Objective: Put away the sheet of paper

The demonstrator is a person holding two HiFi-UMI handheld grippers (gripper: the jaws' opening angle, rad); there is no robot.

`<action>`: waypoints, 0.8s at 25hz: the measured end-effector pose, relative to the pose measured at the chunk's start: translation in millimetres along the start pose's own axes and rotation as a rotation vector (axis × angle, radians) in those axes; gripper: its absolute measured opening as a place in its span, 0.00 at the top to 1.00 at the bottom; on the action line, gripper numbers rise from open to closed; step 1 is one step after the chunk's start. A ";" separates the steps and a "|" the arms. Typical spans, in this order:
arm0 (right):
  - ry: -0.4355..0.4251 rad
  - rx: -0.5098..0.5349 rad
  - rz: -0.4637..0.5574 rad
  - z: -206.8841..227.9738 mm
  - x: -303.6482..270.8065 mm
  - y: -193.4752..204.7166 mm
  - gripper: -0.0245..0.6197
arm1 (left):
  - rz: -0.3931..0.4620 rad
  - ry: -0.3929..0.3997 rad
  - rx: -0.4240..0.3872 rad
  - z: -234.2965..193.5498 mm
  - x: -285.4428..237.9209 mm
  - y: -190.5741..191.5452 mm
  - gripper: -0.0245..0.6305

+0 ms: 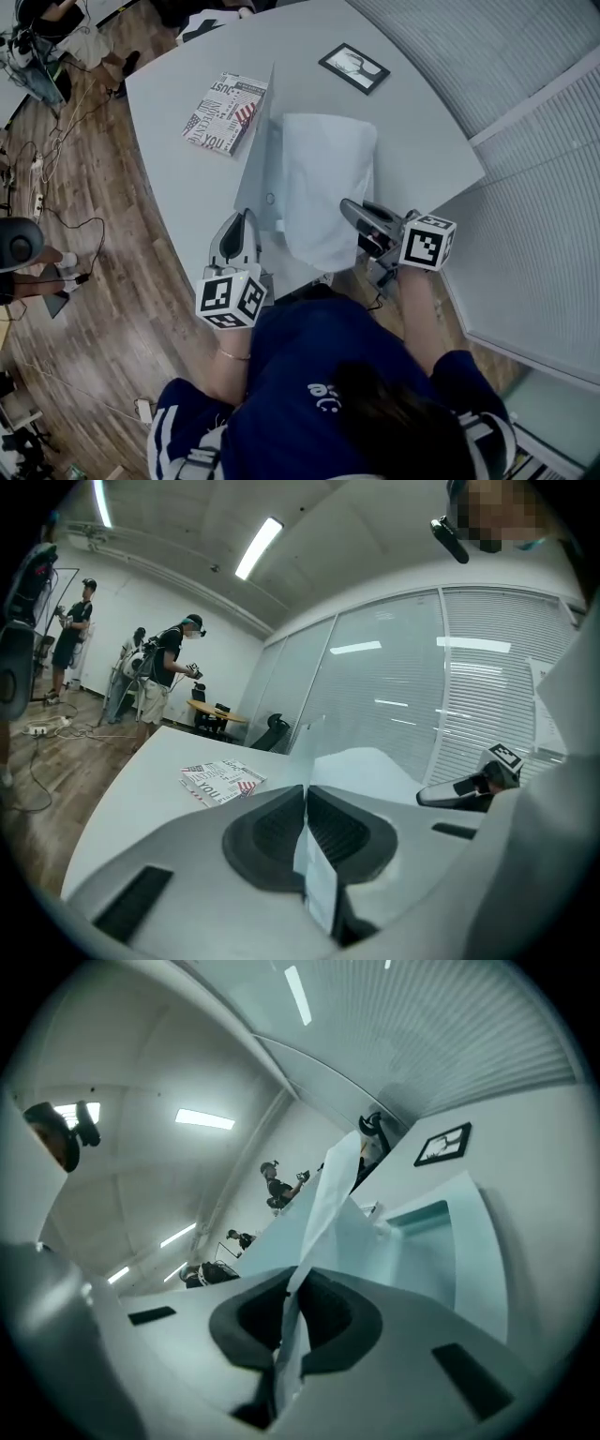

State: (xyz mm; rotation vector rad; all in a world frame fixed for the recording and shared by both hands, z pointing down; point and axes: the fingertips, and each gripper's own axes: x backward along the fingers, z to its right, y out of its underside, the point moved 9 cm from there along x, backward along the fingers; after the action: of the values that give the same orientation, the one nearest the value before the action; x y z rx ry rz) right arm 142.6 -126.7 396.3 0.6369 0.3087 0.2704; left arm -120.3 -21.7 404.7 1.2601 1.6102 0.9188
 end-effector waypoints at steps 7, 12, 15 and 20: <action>0.086 -0.136 -0.157 38.4 -47.8 11.1 0.95 | -0.002 -0.019 -0.014 -0.4 8.1 1.1 0.94; 0.187 -0.159 -0.293 60.1 -68.1 16.7 0.95 | -0.003 -0.022 -0.022 -0.7 6.5 1.3 0.94; 0.246 -0.145 -0.330 70.2 -74.7 16.7 0.95 | -0.002 -0.023 -0.023 -1.2 7.1 1.4 0.94; 0.337 -0.215 -0.368 94.0 -80.8 14.1 0.95 | 0.001 -0.028 -0.022 -1.7 6.7 2.4 0.94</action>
State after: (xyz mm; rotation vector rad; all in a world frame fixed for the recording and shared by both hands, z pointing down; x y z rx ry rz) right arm 100.2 -193.8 492.5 0.3110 0.7016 0.0535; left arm -121.8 -14.7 406.2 1.2529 1.5741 0.9135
